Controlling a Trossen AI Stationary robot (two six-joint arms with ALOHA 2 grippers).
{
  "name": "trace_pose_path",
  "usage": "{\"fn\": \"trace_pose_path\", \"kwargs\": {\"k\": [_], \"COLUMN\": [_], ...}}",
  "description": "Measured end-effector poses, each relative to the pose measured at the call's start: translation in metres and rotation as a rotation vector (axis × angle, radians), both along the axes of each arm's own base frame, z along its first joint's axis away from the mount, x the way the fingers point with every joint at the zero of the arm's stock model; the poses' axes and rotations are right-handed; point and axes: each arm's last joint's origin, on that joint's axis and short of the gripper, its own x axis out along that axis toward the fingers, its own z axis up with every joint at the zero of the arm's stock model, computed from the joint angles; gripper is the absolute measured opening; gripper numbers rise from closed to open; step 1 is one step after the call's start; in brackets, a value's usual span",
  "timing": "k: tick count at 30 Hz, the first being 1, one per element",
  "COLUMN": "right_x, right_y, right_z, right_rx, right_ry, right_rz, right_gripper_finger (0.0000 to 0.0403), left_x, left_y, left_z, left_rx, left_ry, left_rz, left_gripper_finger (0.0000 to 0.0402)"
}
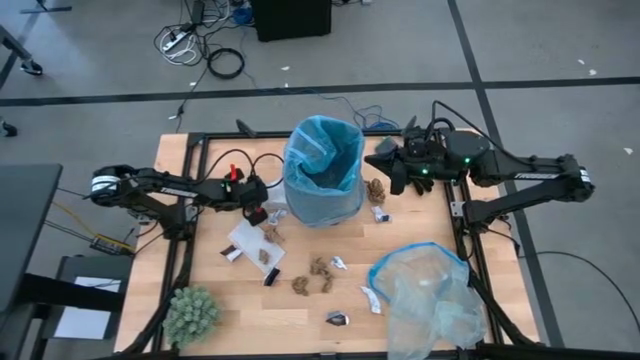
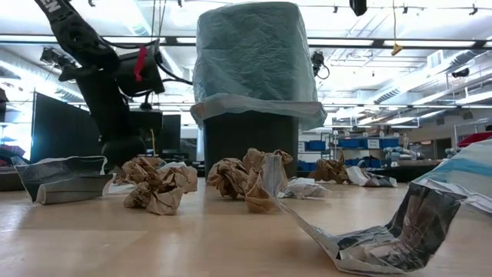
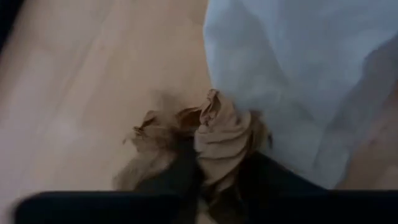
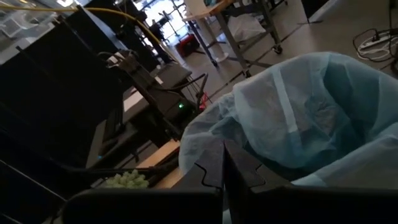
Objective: Place trash/remove bag and relplace
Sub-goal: Put the brown napkin into the trash bin
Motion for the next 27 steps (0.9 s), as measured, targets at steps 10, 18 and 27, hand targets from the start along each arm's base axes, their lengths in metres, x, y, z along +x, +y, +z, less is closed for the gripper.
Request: {"fn": "trace_pose_path", "kwargs": {"k": [10, 18, 27], "right_x": [0.000, -0.002, -0.002], "right_y": [-0.004, -0.007, -0.002], "right_z": [-0.001, -0.010, -0.015], "right_rx": [-0.025, -0.120, -0.043], "right_ry": [0.015, 0.153, 0.175], "right_rz": [-0.020, -0.131, -0.052], "right_gripper_finger": [0.0001, 0.0001, 0.0001], "left_x": [0.008, 0.023, 0.022], "left_y": [-0.002, -0.005, -0.012], "left_z": [0.025, 0.095, 0.187], "left_rx": [-0.150, -0.114, -0.086], "left_ry": [-0.096, -0.107, -0.098], "left_rz": [0.160, 0.089, -0.019], "left_gripper_finger": [0.0013, 0.0009, 0.0012]}}
